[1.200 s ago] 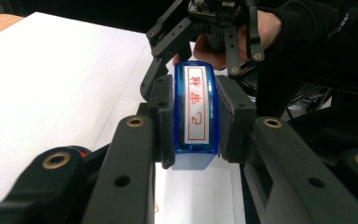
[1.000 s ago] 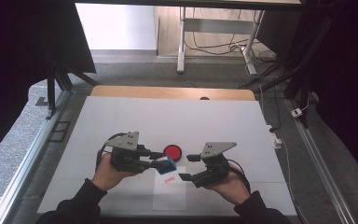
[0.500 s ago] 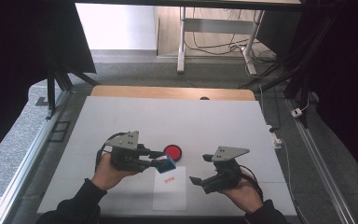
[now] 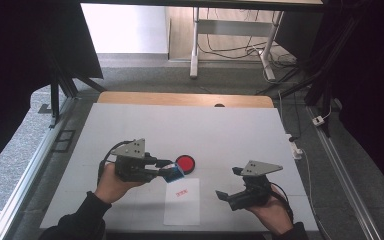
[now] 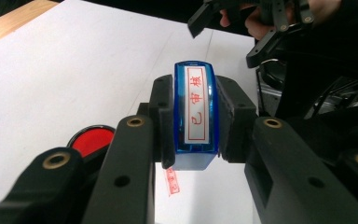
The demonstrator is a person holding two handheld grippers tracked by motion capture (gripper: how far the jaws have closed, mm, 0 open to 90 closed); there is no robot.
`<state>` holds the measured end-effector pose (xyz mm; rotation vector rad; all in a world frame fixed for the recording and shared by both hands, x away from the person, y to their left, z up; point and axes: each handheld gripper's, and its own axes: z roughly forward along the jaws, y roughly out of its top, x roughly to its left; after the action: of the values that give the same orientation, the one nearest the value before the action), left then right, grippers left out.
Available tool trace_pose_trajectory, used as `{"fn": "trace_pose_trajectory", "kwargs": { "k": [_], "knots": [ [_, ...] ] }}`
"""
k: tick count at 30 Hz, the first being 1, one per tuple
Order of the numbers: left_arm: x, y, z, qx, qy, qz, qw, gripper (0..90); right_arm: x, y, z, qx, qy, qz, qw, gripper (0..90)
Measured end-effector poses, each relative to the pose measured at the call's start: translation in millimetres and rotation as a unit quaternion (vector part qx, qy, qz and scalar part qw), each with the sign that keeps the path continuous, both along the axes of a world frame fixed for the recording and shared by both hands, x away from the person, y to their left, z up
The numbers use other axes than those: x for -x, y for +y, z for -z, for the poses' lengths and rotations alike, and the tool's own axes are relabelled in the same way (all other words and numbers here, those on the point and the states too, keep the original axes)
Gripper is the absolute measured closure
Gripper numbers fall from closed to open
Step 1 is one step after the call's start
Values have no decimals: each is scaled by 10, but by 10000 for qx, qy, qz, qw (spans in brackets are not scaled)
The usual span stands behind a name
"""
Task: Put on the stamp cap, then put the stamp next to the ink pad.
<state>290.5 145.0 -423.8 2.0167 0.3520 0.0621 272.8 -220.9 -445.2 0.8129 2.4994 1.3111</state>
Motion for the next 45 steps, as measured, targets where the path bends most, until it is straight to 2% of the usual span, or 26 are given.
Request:
{"fn": "trace_pose_trajectory", "kwargs": {
  "k": [11,23,29,33,38,45],
  "knots": [
    [-7,90,0,-208,-17,-332,9992,703,40,-111,4,12,-88,170,9998,19],
    [-1,247,14,-398,7,-829,9958,703,86,-235,29,57,-152,469,9988,0],
    [4,340,38,-477,26,-1094,9928,702,105,-301,44,145,-181,602,9979,0],
    [4,396,58,-543,52,-1242,9908,702,116,-346,55,115,-147,679,9975,0],
    [11,495,85,-614,81,-1464,9873,702,131,-398,67,109,-47,775,9969,0],
    [9,624,127,-661,183,-1747,9822,702,152,-473,81,164,-63,950,9953,0]
  ]
}}
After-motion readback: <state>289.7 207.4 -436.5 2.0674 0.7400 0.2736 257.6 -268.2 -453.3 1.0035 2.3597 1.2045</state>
